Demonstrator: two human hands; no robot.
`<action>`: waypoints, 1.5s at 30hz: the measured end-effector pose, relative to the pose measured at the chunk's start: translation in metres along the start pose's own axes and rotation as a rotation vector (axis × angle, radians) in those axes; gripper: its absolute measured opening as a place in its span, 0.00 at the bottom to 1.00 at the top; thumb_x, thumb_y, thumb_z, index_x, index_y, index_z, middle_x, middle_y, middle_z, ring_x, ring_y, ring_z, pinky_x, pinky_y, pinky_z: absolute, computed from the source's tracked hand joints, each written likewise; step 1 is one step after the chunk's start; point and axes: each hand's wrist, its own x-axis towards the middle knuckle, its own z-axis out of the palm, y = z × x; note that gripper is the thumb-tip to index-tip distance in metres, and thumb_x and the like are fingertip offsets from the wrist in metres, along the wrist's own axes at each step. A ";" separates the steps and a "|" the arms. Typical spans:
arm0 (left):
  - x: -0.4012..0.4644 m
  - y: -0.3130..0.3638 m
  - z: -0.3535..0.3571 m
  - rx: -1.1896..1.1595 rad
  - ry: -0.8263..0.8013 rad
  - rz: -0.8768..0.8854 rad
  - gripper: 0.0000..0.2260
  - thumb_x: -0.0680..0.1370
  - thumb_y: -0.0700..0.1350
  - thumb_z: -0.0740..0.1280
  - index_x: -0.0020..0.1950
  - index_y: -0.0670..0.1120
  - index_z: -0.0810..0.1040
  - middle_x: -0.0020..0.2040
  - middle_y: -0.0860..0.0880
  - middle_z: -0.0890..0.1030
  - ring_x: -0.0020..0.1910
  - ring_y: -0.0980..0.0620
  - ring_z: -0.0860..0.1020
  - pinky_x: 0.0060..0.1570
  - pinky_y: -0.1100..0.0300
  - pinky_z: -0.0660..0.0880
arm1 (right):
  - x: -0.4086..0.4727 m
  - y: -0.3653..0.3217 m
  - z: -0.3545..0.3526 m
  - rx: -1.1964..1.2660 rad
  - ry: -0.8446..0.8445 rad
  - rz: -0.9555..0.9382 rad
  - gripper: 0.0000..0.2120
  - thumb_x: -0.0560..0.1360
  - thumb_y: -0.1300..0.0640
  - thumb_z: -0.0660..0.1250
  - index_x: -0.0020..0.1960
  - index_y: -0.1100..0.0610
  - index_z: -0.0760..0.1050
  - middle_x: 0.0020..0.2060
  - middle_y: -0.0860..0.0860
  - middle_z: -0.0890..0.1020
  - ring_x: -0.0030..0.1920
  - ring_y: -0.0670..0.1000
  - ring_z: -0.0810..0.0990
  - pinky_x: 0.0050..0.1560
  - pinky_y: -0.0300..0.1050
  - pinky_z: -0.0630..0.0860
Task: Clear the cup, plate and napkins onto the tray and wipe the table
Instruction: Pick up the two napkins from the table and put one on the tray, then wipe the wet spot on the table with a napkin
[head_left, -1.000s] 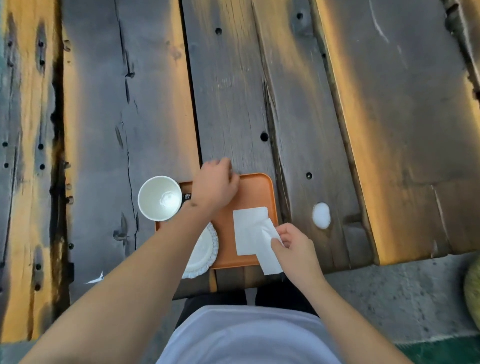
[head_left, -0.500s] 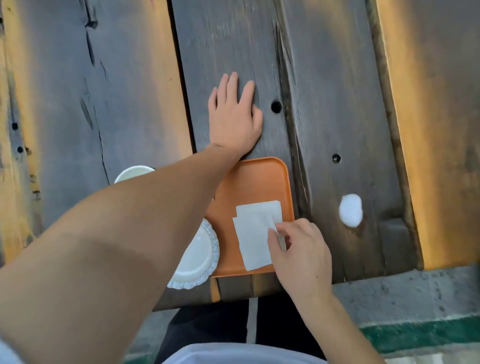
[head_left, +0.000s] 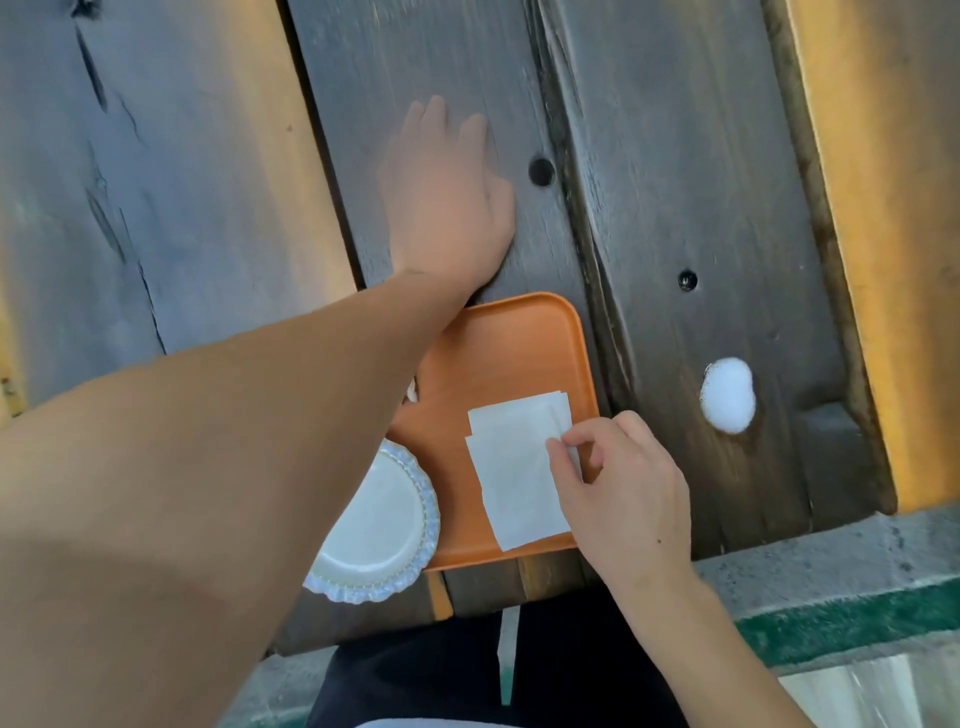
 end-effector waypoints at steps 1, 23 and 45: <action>0.000 0.000 0.001 0.005 0.005 0.002 0.21 0.77 0.49 0.57 0.69 0.48 0.75 0.75 0.41 0.71 0.77 0.40 0.65 0.73 0.43 0.62 | 0.001 -0.001 0.000 0.011 -0.006 0.010 0.04 0.74 0.49 0.73 0.44 0.48 0.80 0.36 0.41 0.70 0.33 0.45 0.74 0.38 0.42 0.79; 0.005 0.039 -0.008 -0.099 -0.023 0.246 0.19 0.76 0.46 0.59 0.65 0.46 0.77 0.71 0.44 0.74 0.74 0.41 0.67 0.72 0.43 0.60 | 0.018 0.064 -0.093 0.534 -0.058 0.302 0.04 0.75 0.59 0.67 0.42 0.52 0.77 0.36 0.49 0.80 0.36 0.42 0.77 0.34 0.36 0.71; 0.009 0.075 0.019 -0.048 -0.035 0.127 0.24 0.79 0.49 0.55 0.75 0.51 0.70 0.79 0.44 0.66 0.80 0.42 0.59 0.78 0.41 0.53 | 0.057 0.116 -0.080 0.073 -0.012 -0.235 0.17 0.81 0.62 0.64 0.69 0.63 0.72 0.65 0.57 0.79 0.63 0.55 0.80 0.57 0.53 0.81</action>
